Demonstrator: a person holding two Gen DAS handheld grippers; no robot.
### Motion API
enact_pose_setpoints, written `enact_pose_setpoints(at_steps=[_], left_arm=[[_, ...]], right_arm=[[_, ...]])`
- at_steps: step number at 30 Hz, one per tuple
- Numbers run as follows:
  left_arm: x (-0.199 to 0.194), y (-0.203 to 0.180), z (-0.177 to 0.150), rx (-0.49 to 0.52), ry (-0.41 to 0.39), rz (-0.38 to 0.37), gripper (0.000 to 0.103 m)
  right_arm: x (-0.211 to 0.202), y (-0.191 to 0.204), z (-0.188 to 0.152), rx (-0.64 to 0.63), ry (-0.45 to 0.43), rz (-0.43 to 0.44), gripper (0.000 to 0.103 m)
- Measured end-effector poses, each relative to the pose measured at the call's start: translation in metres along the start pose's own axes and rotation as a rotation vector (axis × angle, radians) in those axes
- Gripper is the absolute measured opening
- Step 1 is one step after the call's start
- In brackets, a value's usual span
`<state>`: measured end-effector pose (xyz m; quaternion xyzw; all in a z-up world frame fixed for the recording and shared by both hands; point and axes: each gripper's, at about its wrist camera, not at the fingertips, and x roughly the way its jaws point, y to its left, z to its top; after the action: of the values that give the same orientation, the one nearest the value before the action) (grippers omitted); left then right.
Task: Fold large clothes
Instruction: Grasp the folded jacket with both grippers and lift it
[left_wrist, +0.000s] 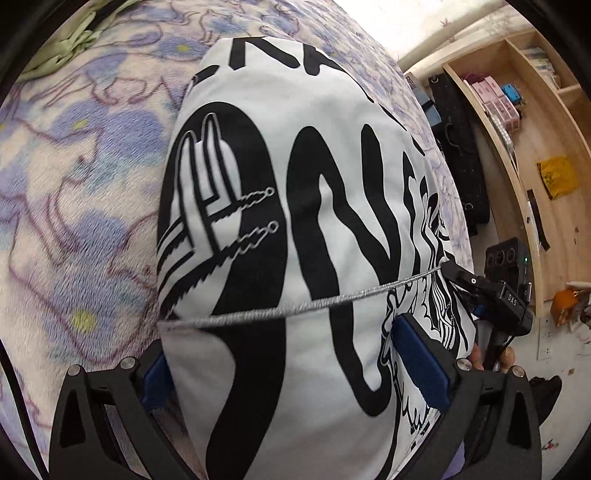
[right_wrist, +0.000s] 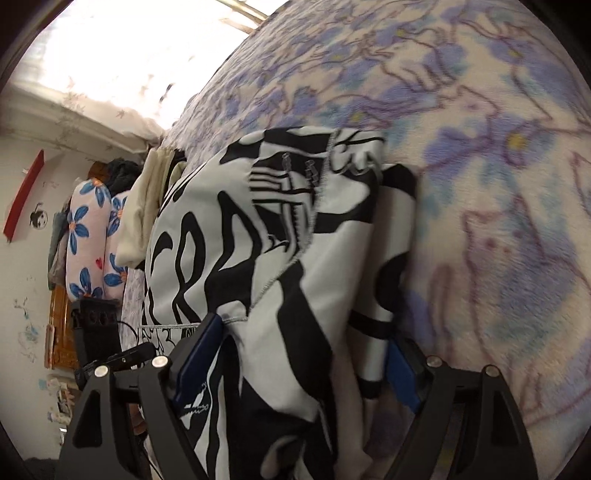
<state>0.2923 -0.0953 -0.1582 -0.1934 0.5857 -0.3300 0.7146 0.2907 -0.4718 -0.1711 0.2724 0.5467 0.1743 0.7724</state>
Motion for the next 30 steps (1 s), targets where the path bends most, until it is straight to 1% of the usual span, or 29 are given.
enact_pose_setpoints(at_steps=[3,5,7,8,10,11,13,14,15,16,18,19,21,23,28,30], left_arm=[[0.005,-0.001,0.005,0.002,0.009,0.007,0.103],[0.009,-0.003,0.008,0.008,0.009,0.016,0.103],[0.014,-0.010,0.010,0.016,0.003,0.034,0.103],[0.014,-0.013,0.010,0.021,-0.005,0.048,0.103],[0.015,-0.018,0.010,0.029,-0.023,0.069,0.100],[0.014,-0.022,0.010,0.034,-0.032,0.081,0.097],[0.012,-0.030,0.009,0.052,-0.053,0.104,0.091],[0.010,-0.035,0.009,0.064,-0.064,0.119,0.087],[0.007,-0.039,0.007,0.080,-0.075,0.135,0.082],[0.005,-0.043,0.006,0.095,-0.085,0.150,0.080],[0.000,-0.056,0.005,0.139,-0.109,0.187,0.069],[-0.004,-0.064,0.003,0.165,-0.123,0.204,0.066],[-0.009,-0.074,0.002,0.202,-0.143,0.227,0.058],[-0.016,-0.083,0.001,0.222,-0.153,0.241,0.055],[-0.038,-0.083,-0.005,0.260,-0.164,0.278,0.052],[-0.057,-0.076,-0.013,0.273,-0.169,0.291,0.051]], right_arm=[[0.007,0.003,0.003,-0.013,-0.003,-0.003,0.081],[0.008,0.004,0.002,-0.017,-0.012,-0.006,0.076],[0.008,0.008,-0.001,-0.031,-0.028,-0.014,0.067],[0.007,0.009,-0.002,-0.034,-0.036,-0.019,0.065],[0.004,0.014,-0.004,-0.041,-0.053,-0.038,0.059],[0.004,0.015,-0.004,-0.042,-0.059,-0.042,0.057],[0.001,0.021,-0.006,-0.043,-0.076,-0.054,0.048],[0.000,0.027,-0.008,-0.048,-0.087,-0.065,0.046],[-0.002,0.031,-0.010,-0.056,-0.096,-0.076,0.042],[-0.005,0.038,-0.012,-0.068,-0.110,-0.095,0.038],[-0.009,0.050,-0.016,-0.085,-0.136,-0.125,0.032],[-0.012,0.055,-0.018,-0.094,-0.149,-0.140,0.029],[-0.017,0.067,-0.022,-0.111,-0.173,-0.165,0.027],[-0.022,0.080,-0.027,-0.124,-0.193,-0.188,0.025],[-0.030,0.107,-0.046,-0.151,-0.215,-0.189,0.022],[-0.031,0.124,-0.054,-0.170,-0.224,-0.181,0.022]])
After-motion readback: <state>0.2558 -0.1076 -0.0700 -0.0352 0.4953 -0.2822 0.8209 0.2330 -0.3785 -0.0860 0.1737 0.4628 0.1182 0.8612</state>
